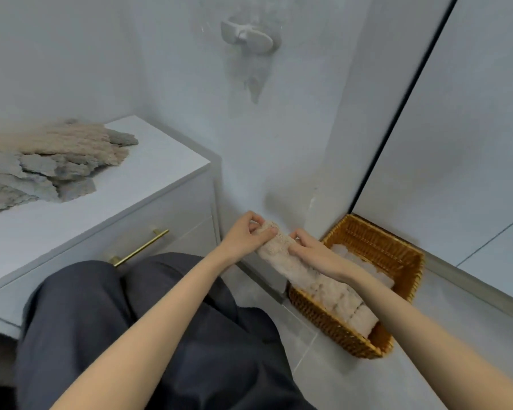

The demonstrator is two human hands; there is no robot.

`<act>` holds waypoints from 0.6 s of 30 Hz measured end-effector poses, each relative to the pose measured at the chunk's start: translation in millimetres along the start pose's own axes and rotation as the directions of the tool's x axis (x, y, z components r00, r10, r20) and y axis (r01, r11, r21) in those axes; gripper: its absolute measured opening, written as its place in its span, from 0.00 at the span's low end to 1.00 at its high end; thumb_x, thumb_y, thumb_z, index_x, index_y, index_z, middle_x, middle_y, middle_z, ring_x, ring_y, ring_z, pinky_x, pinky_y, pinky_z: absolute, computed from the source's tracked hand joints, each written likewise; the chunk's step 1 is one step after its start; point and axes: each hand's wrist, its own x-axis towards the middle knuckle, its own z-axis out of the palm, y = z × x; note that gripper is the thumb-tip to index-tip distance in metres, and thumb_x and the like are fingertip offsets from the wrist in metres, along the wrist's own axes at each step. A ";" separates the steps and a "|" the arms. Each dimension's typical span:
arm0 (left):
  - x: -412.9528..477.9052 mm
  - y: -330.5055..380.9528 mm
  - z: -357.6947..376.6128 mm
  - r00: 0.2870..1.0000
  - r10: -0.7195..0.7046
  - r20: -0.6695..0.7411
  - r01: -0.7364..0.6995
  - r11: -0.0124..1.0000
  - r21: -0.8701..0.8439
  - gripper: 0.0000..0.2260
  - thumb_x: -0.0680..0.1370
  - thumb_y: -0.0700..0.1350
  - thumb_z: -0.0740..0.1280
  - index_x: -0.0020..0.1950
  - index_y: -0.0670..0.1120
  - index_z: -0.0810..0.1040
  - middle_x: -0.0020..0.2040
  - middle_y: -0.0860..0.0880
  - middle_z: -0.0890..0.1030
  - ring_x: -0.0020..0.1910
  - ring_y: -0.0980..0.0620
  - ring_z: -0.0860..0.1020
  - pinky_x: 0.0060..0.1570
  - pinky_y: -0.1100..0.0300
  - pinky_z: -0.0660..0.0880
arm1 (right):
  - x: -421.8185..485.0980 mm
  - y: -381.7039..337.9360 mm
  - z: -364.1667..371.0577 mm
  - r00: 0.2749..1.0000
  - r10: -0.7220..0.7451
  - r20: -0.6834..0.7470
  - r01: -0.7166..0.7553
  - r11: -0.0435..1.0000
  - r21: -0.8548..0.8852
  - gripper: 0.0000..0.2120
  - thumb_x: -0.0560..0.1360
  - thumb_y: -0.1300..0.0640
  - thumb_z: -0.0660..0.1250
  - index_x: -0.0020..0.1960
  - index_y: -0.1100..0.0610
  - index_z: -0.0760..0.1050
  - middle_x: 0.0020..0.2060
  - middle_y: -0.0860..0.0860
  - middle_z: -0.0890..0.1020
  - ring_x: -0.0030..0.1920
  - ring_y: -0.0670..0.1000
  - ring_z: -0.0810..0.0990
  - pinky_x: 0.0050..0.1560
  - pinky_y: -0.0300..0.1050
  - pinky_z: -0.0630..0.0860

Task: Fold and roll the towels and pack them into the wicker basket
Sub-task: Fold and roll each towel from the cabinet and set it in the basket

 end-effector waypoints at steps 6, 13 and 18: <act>21.0 -24.8 55.6 0.995 0.019 0.098 -0.022 0.999 0.031 0.12 0.79 0.48 0.65 0.62 0.49 0.72 0.58 0.53 0.77 0.54 0.60 0.75 0.48 0.74 0.70 | -17.1 75.2 -9.8 0.986 0.112 -0.124 -0.107 0.993 0.052 0.04 0.80 0.55 0.59 0.46 0.50 0.65 0.39 0.46 0.69 0.34 0.41 0.67 0.33 0.31 0.65; 31.8 -51.6 83.6 0.992 -0.056 0.115 0.053 0.998 0.031 0.08 0.81 0.48 0.62 0.59 0.52 0.74 0.55 0.56 0.78 0.55 0.58 0.75 0.47 0.72 0.68 | -23.8 170.5 -6.0 0.871 0.330 -0.365 -0.320 0.943 0.088 0.06 0.78 0.51 0.61 0.45 0.50 0.65 0.40 0.48 0.72 0.39 0.45 0.70 0.38 0.41 0.66; 31.8 -77.8 89.8 0.989 -0.094 0.118 0.091 0.995 0.030 0.07 0.81 0.44 0.61 0.58 0.50 0.75 0.55 0.53 0.79 0.58 0.54 0.76 0.56 0.65 0.68 | -16.2 223.3 1.3 0.694 0.565 -0.446 -0.484 0.825 0.292 0.10 0.78 0.50 0.59 0.42 0.54 0.64 0.35 0.51 0.69 0.33 0.48 0.68 0.33 0.43 0.66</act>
